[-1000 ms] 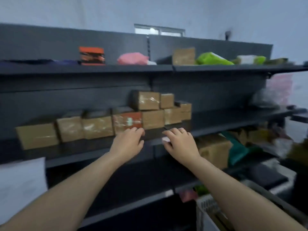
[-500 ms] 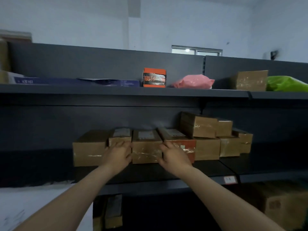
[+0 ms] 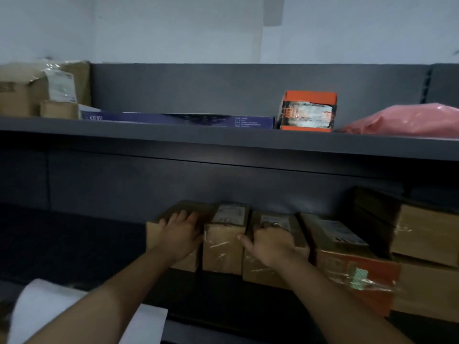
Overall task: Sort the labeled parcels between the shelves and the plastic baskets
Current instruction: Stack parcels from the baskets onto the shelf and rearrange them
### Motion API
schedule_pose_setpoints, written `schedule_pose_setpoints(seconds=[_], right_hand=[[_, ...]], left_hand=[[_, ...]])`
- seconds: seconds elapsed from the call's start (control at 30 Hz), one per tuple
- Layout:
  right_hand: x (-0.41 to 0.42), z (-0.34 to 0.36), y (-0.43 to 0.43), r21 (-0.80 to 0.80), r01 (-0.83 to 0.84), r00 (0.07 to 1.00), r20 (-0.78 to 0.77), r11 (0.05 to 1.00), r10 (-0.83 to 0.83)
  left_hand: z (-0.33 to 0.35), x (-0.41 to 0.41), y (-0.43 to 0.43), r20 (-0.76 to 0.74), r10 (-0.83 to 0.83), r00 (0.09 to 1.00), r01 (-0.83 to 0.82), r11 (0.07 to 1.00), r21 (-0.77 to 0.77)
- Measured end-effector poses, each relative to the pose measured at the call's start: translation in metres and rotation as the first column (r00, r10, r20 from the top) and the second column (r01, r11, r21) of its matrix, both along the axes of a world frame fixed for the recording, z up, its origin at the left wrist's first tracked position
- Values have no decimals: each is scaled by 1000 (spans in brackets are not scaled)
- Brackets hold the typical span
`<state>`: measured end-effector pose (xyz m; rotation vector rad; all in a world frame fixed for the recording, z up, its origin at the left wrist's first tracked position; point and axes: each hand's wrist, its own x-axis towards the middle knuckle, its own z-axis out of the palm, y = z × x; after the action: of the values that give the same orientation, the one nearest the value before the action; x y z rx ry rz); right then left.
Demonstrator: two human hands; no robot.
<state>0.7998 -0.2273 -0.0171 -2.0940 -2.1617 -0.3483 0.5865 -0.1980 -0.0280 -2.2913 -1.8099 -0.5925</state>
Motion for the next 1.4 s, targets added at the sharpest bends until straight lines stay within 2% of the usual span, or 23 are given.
schedule_pose_setpoints(seconds=[0.13, 0.27, 0.6, 0.8, 0.97, 1.1, 1.17, 1.23, 1.33, 1.4], right_hand=[[-7, -1, 3, 52, 4, 998, 62, 999, -7], [-16, -4, -7, 73, 72, 995, 70, 995, -78], [-57, -4, -69, 86, 205, 978, 18, 975, -207], [-82, -5, -114, 101, 243, 968, 37, 965, -248], [-88, -7, -130, 67, 269, 963, -4, 961, -269], [-96, -5, -129, 47, 289, 957, -56, 956, -286], [-105, -5, -126, 132, 245, 967, -101, 961, -233], [-118, -7, -122, 216, 138, 989, -72, 967, -126], [-136, -9, -106, 167, -10, 998, 67, 986, -1], [-144, -9, -96, 118, -10, 998, 67, 993, 3]], left_hand=[[-10, 3, 17, -24, 3, 1000, -6, 995, -104], [-13, 4, 12, -93, 19, 995, -19, 1000, 2], [-16, -35, -30, -80, -80, 994, 90, 986, 142], [-19, -55, -61, -6, -170, 985, 169, 969, 178], [-22, -72, -74, -20, -250, 968, 250, 953, 170], [-23, -90, -73, 116, -252, 961, 231, 959, 164], [-21, -99, -74, 167, -168, 972, 154, 984, 93], [-16, -104, -73, 162, -86, 983, 96, 994, -56], [-9, -95, -71, 100, -27, 995, 43, 985, -165], [-5, -85, -66, 73, -17, 997, 31, 981, -191]])
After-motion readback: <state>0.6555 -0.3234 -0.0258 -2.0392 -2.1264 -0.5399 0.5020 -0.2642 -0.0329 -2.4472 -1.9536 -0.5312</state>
